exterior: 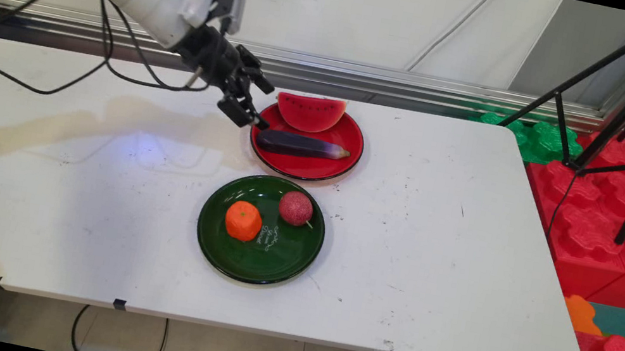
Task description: Pick up the eggplant from the red plate
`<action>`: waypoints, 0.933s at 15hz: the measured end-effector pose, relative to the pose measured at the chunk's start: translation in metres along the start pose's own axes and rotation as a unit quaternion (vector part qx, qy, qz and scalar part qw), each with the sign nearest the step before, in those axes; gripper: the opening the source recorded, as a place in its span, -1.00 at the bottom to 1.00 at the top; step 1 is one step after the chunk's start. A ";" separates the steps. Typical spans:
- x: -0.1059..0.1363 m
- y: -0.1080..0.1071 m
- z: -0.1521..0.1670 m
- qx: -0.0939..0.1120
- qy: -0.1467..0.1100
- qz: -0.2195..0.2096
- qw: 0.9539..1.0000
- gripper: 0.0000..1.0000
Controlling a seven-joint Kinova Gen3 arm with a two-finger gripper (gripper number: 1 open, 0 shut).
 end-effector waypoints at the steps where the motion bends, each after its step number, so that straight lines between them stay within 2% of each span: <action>1: -0.001 -0.003 0.008 0.000 -0.005 0.002 1.000 1.00; 7: -0.007 -0.022 0.056 -0.004 -0.035 0.006 0.999 1.00; 14: -0.016 -0.029 0.085 -0.017 -0.057 0.004 0.998 1.00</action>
